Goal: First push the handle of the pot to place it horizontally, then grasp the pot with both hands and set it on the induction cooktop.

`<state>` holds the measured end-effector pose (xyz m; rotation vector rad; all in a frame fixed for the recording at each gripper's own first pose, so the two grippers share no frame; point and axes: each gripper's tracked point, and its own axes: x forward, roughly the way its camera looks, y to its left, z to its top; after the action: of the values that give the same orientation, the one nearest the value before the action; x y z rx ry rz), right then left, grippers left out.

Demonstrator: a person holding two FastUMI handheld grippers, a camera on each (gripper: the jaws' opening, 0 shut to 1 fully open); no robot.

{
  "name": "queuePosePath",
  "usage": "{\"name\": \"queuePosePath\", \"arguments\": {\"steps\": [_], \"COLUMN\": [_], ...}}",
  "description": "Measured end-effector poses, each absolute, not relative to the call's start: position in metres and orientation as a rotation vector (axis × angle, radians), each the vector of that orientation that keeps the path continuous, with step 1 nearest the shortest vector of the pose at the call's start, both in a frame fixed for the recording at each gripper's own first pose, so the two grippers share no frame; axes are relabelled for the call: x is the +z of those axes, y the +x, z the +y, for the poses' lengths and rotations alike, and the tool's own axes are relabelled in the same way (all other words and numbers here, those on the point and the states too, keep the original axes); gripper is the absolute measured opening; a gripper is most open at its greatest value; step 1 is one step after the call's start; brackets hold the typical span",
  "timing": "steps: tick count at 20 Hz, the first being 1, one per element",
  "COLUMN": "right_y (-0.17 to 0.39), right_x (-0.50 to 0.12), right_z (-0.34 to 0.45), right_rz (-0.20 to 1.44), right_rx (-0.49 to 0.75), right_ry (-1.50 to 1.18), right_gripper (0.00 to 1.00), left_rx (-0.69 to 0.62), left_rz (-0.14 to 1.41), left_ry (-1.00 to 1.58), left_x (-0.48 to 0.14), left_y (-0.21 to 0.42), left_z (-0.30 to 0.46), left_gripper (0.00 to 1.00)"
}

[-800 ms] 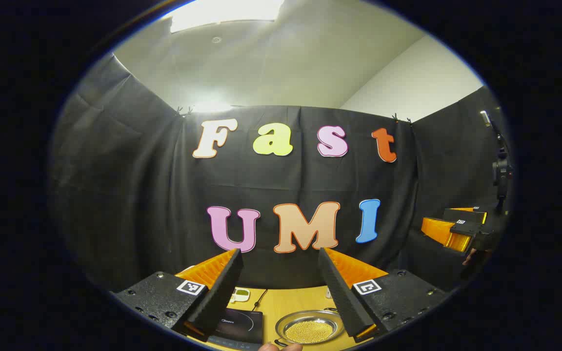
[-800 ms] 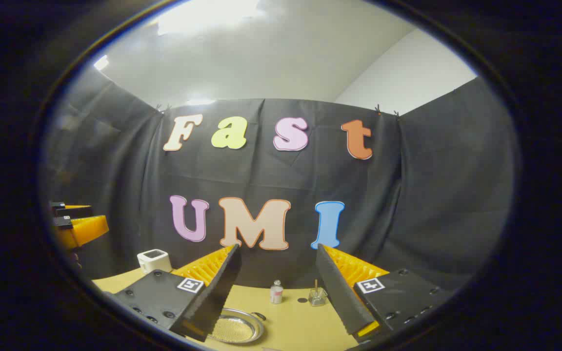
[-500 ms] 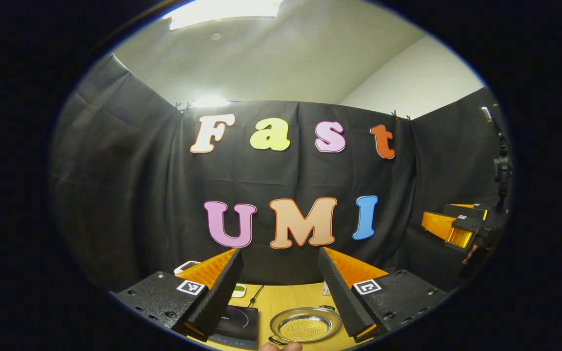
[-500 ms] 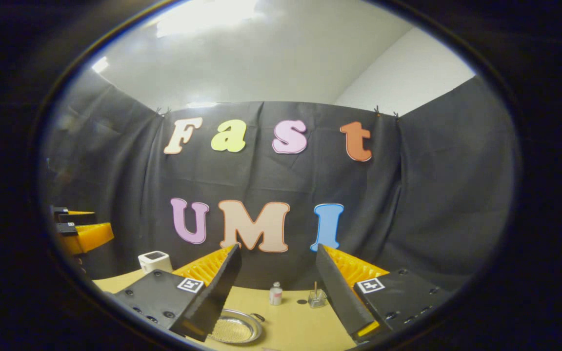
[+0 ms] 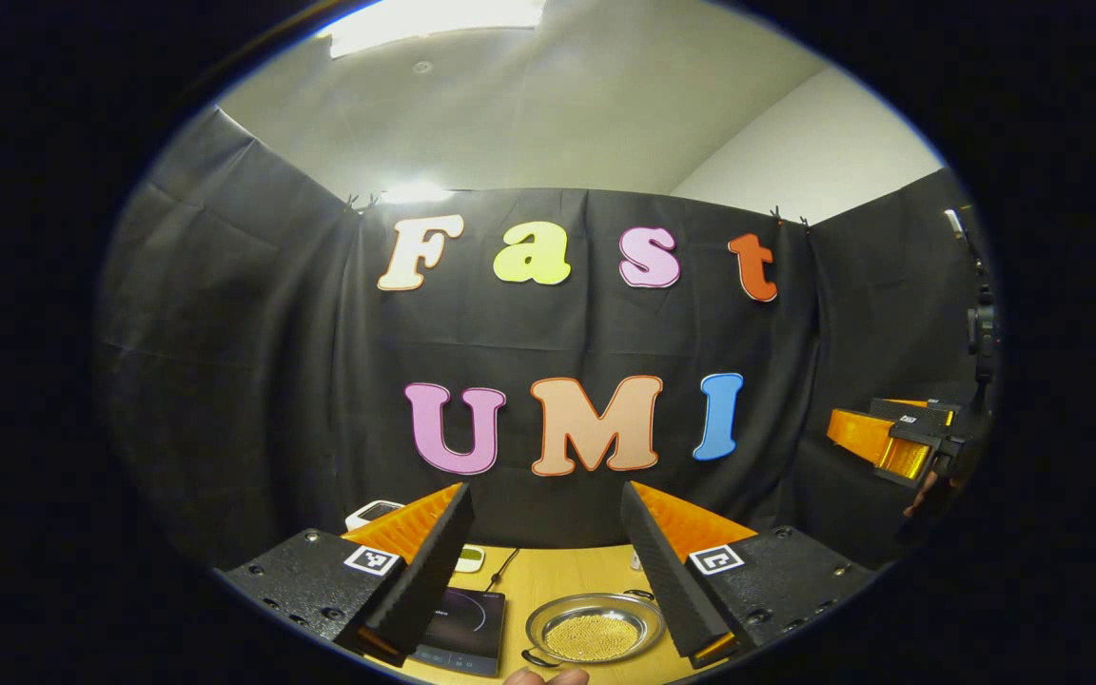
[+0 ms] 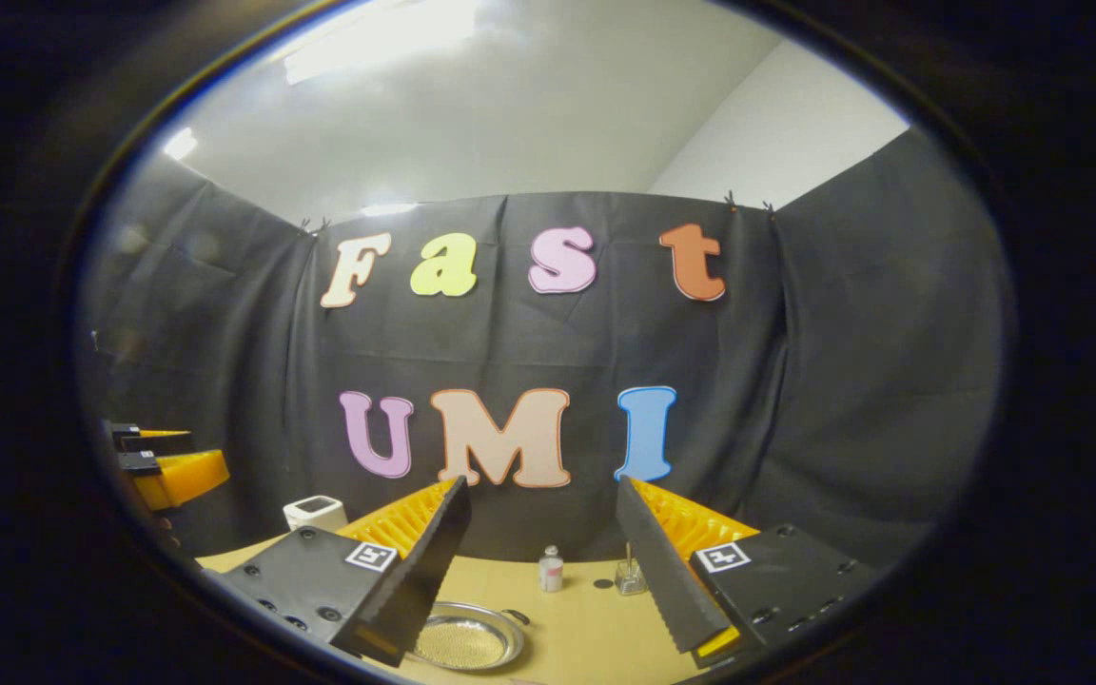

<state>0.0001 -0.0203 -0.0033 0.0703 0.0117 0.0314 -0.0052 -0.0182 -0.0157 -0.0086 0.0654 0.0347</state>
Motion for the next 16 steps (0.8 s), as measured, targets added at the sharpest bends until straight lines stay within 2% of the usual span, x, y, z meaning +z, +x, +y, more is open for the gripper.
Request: {"name": "queuePosePath", "arguments": {"steps": [4, 5, 7, 9, 10, 11, 12, 13, 14, 16], "right_y": [-0.001, -0.002, -0.002, -0.001, 0.0, 0.003, 0.003, 0.003, 0.004, 0.008], "right_x": [-0.003, -0.004, -0.006, -0.009, -0.012, -0.016, -0.02, -0.023, -0.024, -0.033], "right_z": [-0.023, -0.024, -0.025, -0.027, -0.028, -0.027, -0.026, -0.022, -0.021, -0.02], "right_rz": [0.008, 0.006, 0.009, 0.013, 0.017, 0.023, 0.031, 0.031, 0.026, 0.045], "right_rx": [0.041, 0.044, 0.054, 0.065, 0.071, 0.077, 0.087, 0.104, 0.112, 0.104], "right_ry": [0.06, 0.061, 0.067, 0.072, 0.076, 0.084, 0.091, 0.097, 0.098, 0.096], "right_gripper": [0.98, 0.98, 0.98, 0.96, 0.94, 0.93, 0.92, 0.85, 0.85, 0.75], "left_rx": [0.051, 0.055, 0.059, 0.065, 0.069, 0.074, 0.083, 0.095, 0.11, 0.129], "left_rz": [0.064, 0.065, 0.069, 0.072, 0.075, 0.078, 0.081, 0.073, 0.07, 0.088], "left_ry": [-0.007, -0.004, 0.002, 0.006, 0.005, 0.002, -0.003, -0.011, -0.016, -0.019], "left_x": [-0.014, -0.015, -0.017, -0.02, -0.021, -0.023, -0.023, -0.022, -0.021, -0.028], "left_y": [-0.008, -0.009, -0.011, -0.012, -0.013, -0.014, -0.016, -0.018, -0.019, -0.028], "left_z": [-0.019, -0.02, -0.023, -0.026, -0.027, -0.029, -0.029, -0.028, -0.025, -0.019], "left_gripper": [0.95, 0.92, 0.95, 0.92, 0.95, 0.92, 0.95, 0.92, 0.92, 0.95]}}
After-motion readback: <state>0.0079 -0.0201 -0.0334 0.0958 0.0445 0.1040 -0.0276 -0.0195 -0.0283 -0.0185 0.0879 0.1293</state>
